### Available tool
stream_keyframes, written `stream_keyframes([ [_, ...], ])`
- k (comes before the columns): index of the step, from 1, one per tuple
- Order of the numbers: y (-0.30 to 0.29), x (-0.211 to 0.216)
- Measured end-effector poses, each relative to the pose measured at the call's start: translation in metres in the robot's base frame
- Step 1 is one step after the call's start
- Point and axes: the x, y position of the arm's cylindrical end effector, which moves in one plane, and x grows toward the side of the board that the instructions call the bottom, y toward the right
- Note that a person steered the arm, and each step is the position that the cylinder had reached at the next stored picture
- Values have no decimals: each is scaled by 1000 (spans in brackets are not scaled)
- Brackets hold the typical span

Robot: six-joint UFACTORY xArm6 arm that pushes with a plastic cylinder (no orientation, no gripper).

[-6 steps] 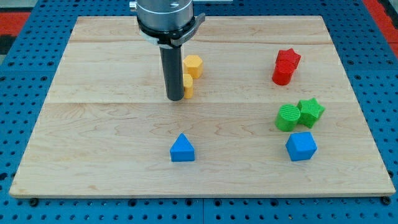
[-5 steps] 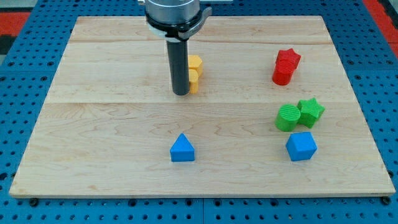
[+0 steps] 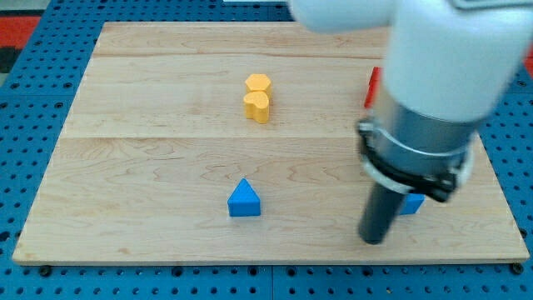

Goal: Push the blue cube to the top right of the board

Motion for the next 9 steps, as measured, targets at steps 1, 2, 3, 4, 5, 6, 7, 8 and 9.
stream_keyframes([
  [1, 67, 0],
  [2, 102, -22],
  [3, 75, -38],
  [4, 18, -48],
  [5, -54, -60],
  [6, -115, -79],
  [7, -165, -106],
  [8, -231, -123],
  [9, -266, -164],
])
